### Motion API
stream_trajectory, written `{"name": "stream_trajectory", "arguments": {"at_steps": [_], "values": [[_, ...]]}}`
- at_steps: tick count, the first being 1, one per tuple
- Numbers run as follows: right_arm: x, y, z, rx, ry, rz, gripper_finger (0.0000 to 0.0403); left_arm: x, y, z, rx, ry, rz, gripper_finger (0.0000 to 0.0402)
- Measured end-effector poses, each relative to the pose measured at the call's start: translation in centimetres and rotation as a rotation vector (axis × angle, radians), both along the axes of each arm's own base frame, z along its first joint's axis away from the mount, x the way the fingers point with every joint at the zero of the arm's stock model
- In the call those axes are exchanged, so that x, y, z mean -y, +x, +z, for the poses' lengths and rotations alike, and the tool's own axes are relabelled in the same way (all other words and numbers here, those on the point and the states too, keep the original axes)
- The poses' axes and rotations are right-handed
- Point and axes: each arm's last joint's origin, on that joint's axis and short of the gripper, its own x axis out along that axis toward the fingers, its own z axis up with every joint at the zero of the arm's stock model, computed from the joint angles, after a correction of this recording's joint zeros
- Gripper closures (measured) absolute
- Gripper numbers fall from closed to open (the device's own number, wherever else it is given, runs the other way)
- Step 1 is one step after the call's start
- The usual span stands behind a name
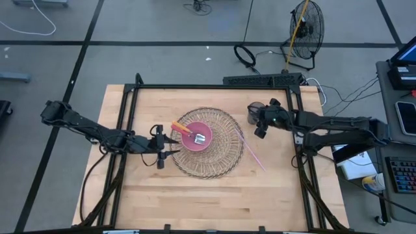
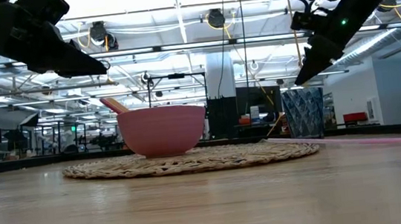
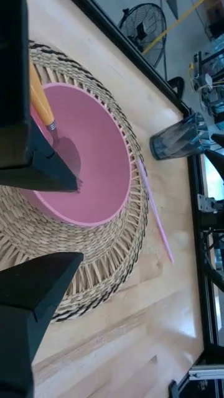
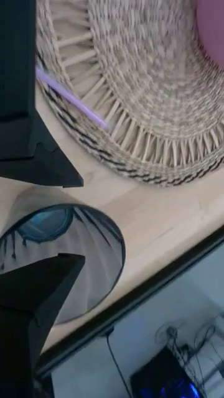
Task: Pick & Place Utensil
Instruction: Put the blue cup on the brown mat to the top right of the pink bowl
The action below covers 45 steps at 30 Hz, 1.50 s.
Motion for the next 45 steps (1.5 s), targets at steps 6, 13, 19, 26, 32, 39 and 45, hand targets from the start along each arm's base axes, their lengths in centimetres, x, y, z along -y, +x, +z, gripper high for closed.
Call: {"name": "stream_trajectory", "arguments": {"at_steps": [6,13,19,26,32,39,45], "values": [[0.6,0.0,-0.3,-0.007,0.058,0.042,0.0227,0.0,0.0,0.0,0.000,-0.003,0.001,0.0231],[1.2,0.3,-1.0,-0.042,0.087,0.033,0.0235,0.0,0.0,0.0,0.001,-0.007,0.001,0.0231],[1.4,0.3,-1.2,-0.052,0.091,0.023,0.0245,0.0,0.0,0.0,-0.001,-0.011,0.003,0.0231],[1.3,0.2,-1.3,-0.061,0.098,0.020,0.0280,0.0,0.0,0.0,-0.002,-0.012,0.003,0.0231],[1.3,0.1,-1.5,-0.078,0.112,0.011,0.0316,0.0,0.0,0.0,-0.002,-0.016,0.004,0.0231],[1.3,0.0,-1.5,-0.080,0.112,0.011,0.0349,0.0,0.0,0.0,-0.002,-0.025,0.007,0.0231],[1.3,0.0,-1.5,-0.085,0.110,0.019,0.0389,0.0,0.0,-0.1,-0.003,-0.026,0.007,0.0231]]}}
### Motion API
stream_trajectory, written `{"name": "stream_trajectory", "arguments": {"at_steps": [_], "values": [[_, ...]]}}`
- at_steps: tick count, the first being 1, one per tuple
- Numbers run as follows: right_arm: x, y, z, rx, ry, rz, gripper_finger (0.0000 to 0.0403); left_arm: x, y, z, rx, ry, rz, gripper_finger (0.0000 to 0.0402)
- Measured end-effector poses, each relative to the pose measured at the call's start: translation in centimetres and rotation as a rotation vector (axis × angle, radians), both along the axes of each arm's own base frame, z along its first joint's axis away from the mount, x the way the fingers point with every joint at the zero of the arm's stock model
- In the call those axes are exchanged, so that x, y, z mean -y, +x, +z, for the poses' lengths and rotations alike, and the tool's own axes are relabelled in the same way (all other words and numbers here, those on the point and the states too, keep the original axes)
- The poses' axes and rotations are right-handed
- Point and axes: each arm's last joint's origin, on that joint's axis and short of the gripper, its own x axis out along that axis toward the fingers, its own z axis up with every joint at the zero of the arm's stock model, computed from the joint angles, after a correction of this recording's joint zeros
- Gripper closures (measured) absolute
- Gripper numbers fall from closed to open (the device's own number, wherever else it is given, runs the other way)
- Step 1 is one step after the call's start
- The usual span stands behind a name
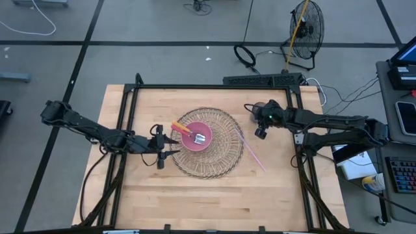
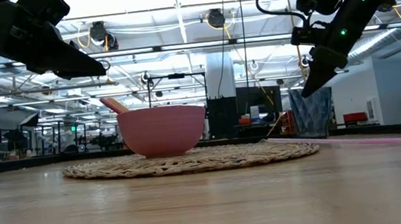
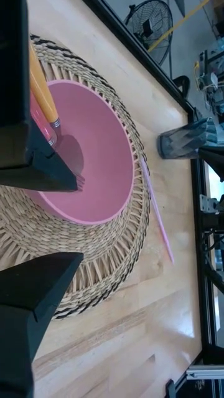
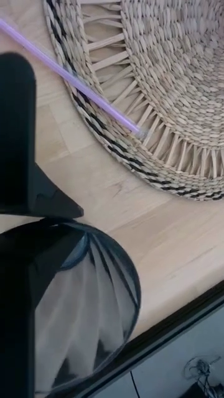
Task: Pick & Place Utensil
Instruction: Put the blue cup on the brown mat to the top right of the pink bowl
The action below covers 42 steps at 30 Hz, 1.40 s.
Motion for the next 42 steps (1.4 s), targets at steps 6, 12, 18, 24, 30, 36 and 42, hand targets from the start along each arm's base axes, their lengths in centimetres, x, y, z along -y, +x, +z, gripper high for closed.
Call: {"name": "stream_trajectory", "arguments": {"at_steps": [6,12,18,24,30,36,42], "values": [[0.0,0.0,0.0,-0.002,-0.001,0.004,0.0393,0.0,0.0,0.0,-0.001,0.000,0.000,0.0231],[-0.1,0.1,0.0,0.008,0.012,0.020,0.0397,0.0,0.0,0.0,-0.001,0.001,0.000,0.0231],[-0.1,0.2,0.1,0.026,0.027,0.038,0.0396,0.0,0.0,0.0,-0.001,0.001,0.000,0.0231],[0.0,0.5,1.3,0.045,0.020,0.041,0.0397,0.0,0.0,0.0,-0.001,0.001,0.000,0.0231],[0.0,1.3,4.0,0.119,0.031,0.090,0.0397,0.0,0.0,0.0,-0.001,0.001,0.000,0.0231],[-0.6,2.0,6.0,0.177,0.016,0.150,0.0398,0.0,0.0,0.0,-0.001,0.001,0.000,0.0231],[-1.0,3.6,6.3,0.174,0.021,0.192,0.0398,0.0,0.0,0.0,-0.001,0.001,0.000,0.0231]]}}
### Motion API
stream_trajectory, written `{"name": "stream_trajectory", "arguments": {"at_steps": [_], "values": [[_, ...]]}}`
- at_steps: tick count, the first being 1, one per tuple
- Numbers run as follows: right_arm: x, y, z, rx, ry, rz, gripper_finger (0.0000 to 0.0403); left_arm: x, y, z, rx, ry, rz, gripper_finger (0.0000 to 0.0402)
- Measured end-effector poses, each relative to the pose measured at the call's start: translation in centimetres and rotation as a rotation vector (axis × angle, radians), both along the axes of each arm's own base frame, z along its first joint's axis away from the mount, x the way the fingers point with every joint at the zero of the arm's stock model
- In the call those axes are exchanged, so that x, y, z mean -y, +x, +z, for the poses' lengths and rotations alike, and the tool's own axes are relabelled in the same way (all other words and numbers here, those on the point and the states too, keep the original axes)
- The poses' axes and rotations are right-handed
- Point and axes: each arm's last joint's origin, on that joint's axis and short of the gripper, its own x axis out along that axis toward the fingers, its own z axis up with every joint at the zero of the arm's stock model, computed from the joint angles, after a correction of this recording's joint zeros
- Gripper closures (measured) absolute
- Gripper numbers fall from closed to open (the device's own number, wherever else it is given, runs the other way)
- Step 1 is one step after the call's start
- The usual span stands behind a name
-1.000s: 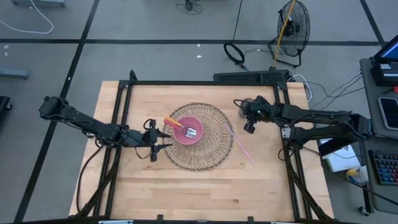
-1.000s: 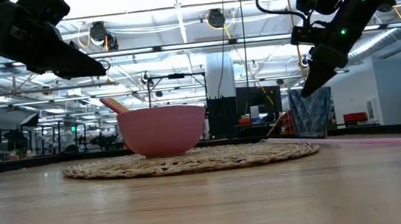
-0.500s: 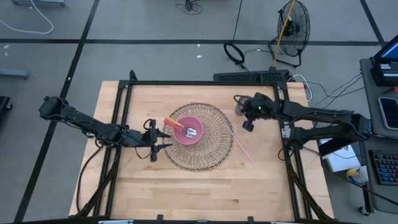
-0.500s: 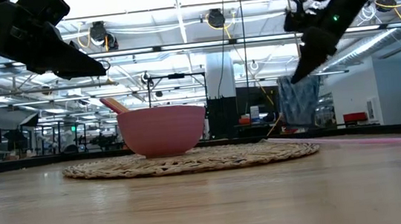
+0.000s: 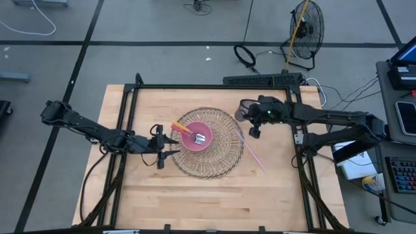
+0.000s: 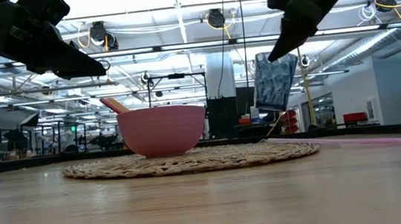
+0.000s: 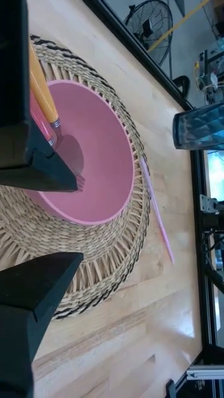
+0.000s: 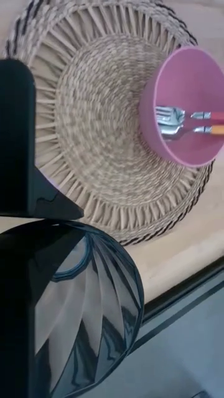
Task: Pick & Place Utensil
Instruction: Put the blue cup on the brown mat to the top right of the pink bowl
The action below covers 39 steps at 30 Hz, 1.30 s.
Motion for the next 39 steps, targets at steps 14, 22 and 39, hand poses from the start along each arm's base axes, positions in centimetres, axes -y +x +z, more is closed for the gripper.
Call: {"name": "stream_trajectory", "arguments": {"at_steps": [14,22,39], "values": [[0.5,6.0,-0.5,-0.049,0.065,0.146,0.0396,0.0,0.0,0.0,0.001,-0.011,0.004,0.0231],[0.4,8.3,-1.8,-0.081,0.092,0.189,0.0395,0.0,0.0,-0.1,-0.006,-0.011,0.003,0.0231],[1.0,8.9,-2.7,-0.086,0.097,0.206,0.0395,0.1,0.0,-0.1,-0.006,-0.031,-0.010,0.0231]]}}
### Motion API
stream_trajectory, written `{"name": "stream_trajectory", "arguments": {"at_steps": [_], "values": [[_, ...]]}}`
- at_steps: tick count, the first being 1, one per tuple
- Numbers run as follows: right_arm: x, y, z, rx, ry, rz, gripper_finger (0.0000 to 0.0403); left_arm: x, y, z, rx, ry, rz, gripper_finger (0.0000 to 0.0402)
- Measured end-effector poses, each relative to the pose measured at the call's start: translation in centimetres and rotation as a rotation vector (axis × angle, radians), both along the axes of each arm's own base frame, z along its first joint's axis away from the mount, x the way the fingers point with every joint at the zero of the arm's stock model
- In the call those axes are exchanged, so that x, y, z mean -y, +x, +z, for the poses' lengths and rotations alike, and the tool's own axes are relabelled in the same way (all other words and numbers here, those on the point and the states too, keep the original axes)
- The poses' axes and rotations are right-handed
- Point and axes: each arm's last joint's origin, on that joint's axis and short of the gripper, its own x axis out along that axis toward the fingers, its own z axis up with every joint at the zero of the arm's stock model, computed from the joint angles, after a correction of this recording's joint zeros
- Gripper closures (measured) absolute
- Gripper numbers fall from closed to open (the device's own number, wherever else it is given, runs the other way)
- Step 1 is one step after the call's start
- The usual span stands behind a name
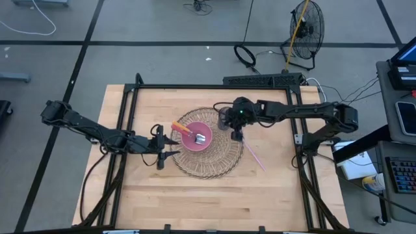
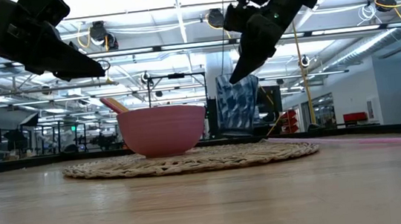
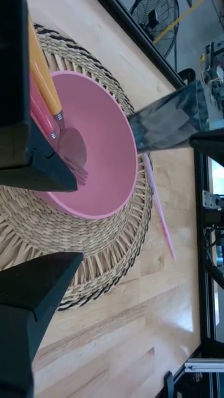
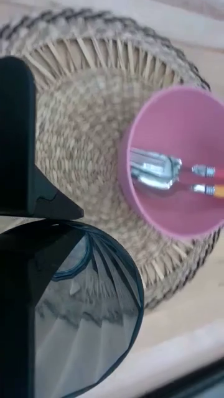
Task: Pick & Place Utensil
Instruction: Put the blue cup on the brown mat to the top right of the pink bowl
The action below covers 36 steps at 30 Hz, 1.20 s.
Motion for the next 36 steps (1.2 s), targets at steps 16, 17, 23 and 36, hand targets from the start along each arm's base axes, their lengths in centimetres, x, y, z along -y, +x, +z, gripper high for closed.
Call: {"name": "stream_trajectory", "arguments": {"at_steps": [16,17,23,36], "values": [[1.4,0.4,-1.2,-0.013,0.015,-0.012,0.0394,0.0,0.0,0.0,0.000,-0.003,-0.002,0.0231],[1.4,0.4,-1.2,-0.015,0.015,-0.012,0.0394,0.0,0.0,0.0,-0.001,-0.002,-0.002,0.0231],[1.3,0.4,-1.2,-0.009,0.041,-0.002,0.0394,0.0,0.0,0.0,-0.001,-0.003,-0.002,0.0231],[1.2,0.3,-1.3,-0.019,0.070,0.005,0.0394,0.0,0.0,0.0,-0.001,-0.004,-0.002,0.0231]]}}
